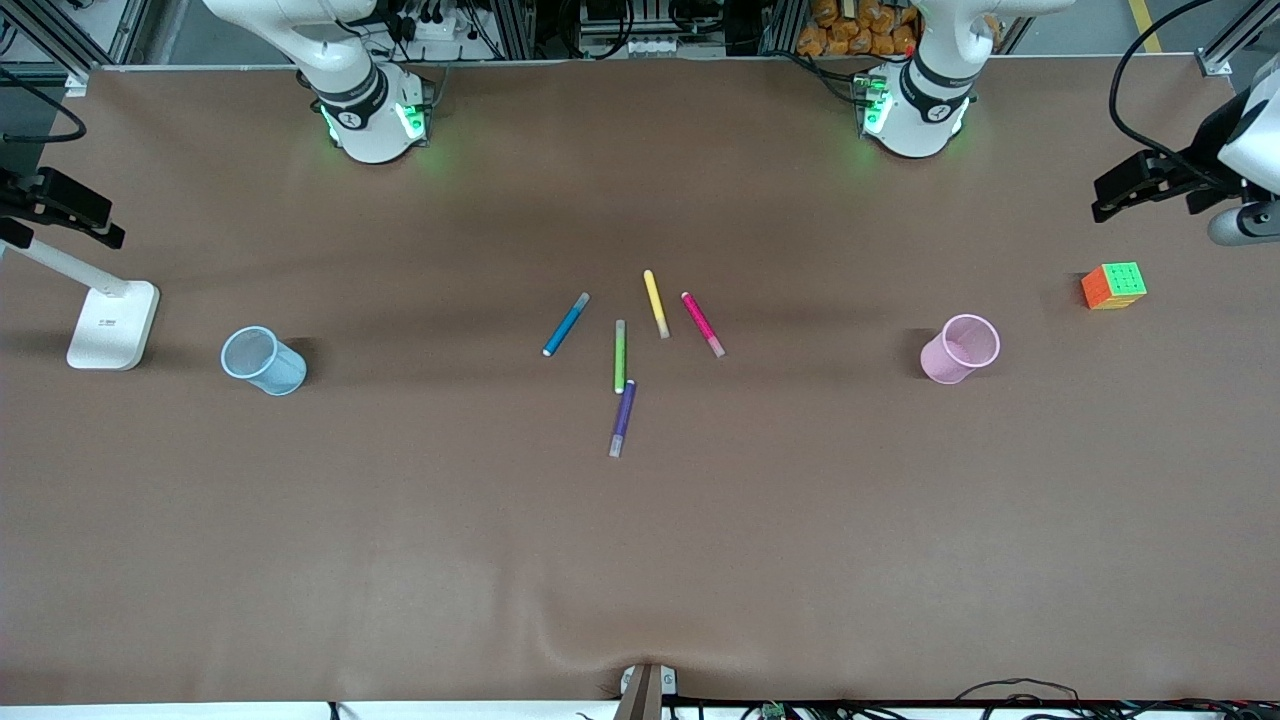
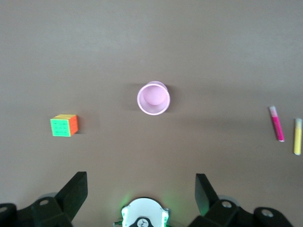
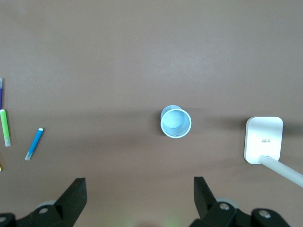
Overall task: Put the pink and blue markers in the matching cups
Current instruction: 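Move the left gripper past the pink cup toward the pink marker, then grasp the pink marker with the left gripper while the right gripper reaches out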
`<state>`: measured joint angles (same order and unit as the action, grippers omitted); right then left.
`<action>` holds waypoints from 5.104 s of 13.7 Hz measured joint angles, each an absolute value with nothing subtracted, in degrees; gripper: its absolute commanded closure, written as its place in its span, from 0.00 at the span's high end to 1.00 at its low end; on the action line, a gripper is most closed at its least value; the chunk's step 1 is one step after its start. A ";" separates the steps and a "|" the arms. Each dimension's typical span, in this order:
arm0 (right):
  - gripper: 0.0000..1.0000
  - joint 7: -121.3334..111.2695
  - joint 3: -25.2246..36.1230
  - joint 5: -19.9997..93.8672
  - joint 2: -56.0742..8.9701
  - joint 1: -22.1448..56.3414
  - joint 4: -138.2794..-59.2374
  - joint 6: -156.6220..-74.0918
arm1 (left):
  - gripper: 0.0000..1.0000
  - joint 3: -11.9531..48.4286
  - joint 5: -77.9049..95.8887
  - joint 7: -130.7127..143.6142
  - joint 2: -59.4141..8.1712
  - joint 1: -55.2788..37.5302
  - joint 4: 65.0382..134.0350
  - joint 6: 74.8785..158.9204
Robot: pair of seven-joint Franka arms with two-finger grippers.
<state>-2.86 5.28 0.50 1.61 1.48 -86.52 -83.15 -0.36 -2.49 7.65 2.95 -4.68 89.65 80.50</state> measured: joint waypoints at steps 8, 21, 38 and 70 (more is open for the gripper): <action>1.00 -2.86 5.19 0.50 1.55 1.48 -86.51 -83.20 | 1.00 0.02 -1.93 9.98 -0.77 -5.15 92.34 79.98; 1.00 -2.86 5.25 0.50 1.25 1.32 -86.51 -83.20 | 1.00 7.34 1.90 24.54 -9.97 -6.35 98.86 90.05; 1.00 -2.86 5.38 0.50 0.93 1.17 -86.51 -83.20 | 1.00 11.68 10.25 39.63 -14.10 -7.88 106.53 99.87; 1.00 -2.85 5.74 0.40 -7.33 0.00 -86.63 -83.22 | 0.98 11.88 26.38 49.75 -35.37 -21.83 105.25 124.98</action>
